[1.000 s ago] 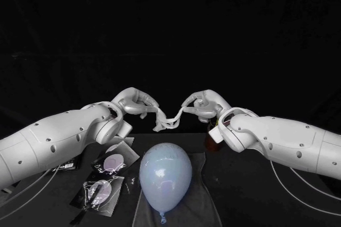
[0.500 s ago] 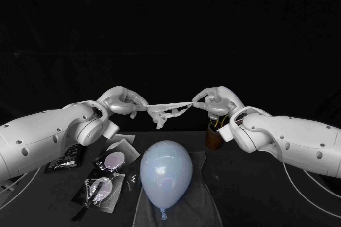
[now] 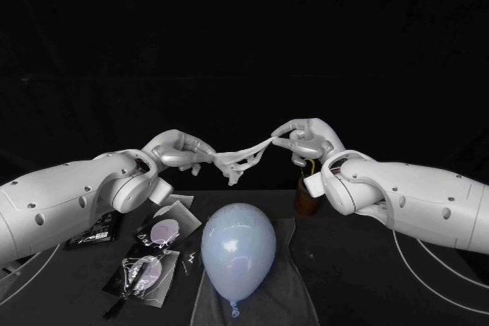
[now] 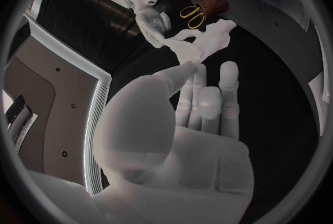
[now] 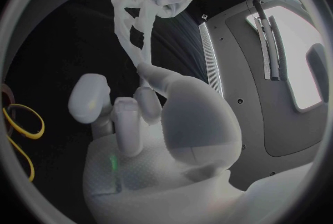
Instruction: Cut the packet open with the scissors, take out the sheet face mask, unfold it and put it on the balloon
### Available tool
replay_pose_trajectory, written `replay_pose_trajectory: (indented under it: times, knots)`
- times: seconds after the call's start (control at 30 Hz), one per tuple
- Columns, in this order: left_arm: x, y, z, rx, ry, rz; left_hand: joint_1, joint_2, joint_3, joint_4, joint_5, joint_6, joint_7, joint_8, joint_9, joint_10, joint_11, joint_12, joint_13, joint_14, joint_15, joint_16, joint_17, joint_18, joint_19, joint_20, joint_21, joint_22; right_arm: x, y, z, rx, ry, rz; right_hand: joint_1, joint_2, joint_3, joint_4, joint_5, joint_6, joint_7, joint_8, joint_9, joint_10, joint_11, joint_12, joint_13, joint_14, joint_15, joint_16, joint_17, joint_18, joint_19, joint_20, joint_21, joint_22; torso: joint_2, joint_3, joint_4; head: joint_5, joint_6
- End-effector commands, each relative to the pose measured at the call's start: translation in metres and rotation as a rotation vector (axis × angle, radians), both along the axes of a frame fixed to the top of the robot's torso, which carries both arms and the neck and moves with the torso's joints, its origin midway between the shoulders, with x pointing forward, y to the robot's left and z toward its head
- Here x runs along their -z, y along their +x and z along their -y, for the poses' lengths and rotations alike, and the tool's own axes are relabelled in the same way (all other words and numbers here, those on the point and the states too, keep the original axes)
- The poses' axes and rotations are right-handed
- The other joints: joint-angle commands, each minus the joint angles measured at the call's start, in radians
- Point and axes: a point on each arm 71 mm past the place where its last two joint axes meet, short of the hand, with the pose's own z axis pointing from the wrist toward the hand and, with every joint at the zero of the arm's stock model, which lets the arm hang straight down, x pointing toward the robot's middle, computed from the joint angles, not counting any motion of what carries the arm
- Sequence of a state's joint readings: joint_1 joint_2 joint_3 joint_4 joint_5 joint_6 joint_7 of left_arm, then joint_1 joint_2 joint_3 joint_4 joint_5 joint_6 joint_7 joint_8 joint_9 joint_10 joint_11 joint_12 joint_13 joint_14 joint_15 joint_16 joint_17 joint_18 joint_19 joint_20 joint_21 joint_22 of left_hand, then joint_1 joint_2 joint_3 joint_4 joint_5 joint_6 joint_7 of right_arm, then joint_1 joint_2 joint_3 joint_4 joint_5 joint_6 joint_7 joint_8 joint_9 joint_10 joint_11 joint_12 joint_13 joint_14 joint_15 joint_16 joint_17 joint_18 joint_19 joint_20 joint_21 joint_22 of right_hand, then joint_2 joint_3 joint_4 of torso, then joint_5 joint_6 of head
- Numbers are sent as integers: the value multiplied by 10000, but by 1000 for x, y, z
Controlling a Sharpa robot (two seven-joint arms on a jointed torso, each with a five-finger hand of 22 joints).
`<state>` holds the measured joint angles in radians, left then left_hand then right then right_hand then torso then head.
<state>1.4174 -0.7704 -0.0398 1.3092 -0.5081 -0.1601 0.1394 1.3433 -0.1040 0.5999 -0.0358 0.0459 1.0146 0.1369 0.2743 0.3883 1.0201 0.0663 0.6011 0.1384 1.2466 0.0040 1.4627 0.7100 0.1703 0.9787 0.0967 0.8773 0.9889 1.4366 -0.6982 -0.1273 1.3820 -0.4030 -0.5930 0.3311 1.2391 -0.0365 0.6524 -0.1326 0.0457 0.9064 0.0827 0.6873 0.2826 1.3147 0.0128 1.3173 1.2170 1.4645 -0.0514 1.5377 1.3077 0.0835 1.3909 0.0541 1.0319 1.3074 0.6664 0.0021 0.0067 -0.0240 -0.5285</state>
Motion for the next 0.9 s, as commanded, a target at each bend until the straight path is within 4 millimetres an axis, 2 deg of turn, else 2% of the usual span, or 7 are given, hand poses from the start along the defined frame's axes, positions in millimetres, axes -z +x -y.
replay_pose_trajectory:
  times: [0.03,0.27,0.37,0.47,0.77,0.83,0.9]
  knots:
    - [2,1,8,313,-89,-232,122,-21,-12,58,17,-117,23,-86,-29,-57,38,-42,-11,-62,21,-45,-14,119,-61,43,-74,-27,-10,4,-7,-78,341,180,-97,26,-14,47,29,39,41,28,4,37,-13,51,0,800,-2,40,1680,120,10,12,0,1346,18,-15,-6,-47,20]
    - [7,7,19,430,-33,-323,424,-20,59,-98,18,-286,59,-253,-83,29,30,-35,-13,-20,9,-62,42,115,66,45,-29,10,-26,10,-26,-359,413,390,-95,32,-10,48,29,37,40,28,5,33,-14,46,-6,799,-3,39,1678,120,11,12,3,1346,0,-21,-2,-72,73]
    - [10,9,21,394,-19,-346,994,-83,265,-567,20,-321,94,-366,-142,143,57,18,20,26,-26,-80,114,106,238,-33,202,175,-30,12,-32,-448,454,443,-95,32,-10,48,29,37,40,28,5,33,-14,46,-6,799,-3,39,1678,120,11,12,3,1346,-3,-24,0,-86,92]
    - [12,11,22,322,-18,-339,1180,-106,437,-803,19,-265,157,-487,-229,171,143,4,33,47,23,-119,133,78,296,-48,495,404,-34,13,-35,-468,499,492,-94,40,-6,48,29,34,39,29,6,34,-15,47,-5,792,-4,31,1654,122,7,12,-10,1343,-3,-24,13,-103,106]
    - [20,16,20,-20,-40,-435,1160,-109,739,-984,18,-372,243,-823,-433,182,223,-57,44,158,83,-116,316,65,238,-1,891,745,-40,16,-39,-459,721,485,-95,44,-5,49,29,31,39,29,7,28,-16,42,-12,797,-4,37,1672,123,6,11,-13,1342,16,-22,13,-158,107]
    - [22,17,20,-105,-86,-423,1045,-169,735,-975,15,-476,259,-938,-494,116,236,-82,47,34,110,-174,63,103,17,30,769,660,-41,16,-40,-463,743,477,-95,44,-5,49,29,31,39,29,7,28,-16,42,-12,797,-4,37,1672,123,6,11,-13,1342,15,-23,11,-169,105]
    - [23,17,20,-152,-117,-402,700,-307,541,-815,7,-665,294,-1079,-556,-118,254,-211,2,-405,168,-370,-758,105,-254,101,580,560,-41,16,-40,-460,752,470,-95,44,-5,49,29,31,39,29,7,28,-16,42,-12,797,-4,37,1672,123,6,11,-13,1342,15,-22,11,-169,105]
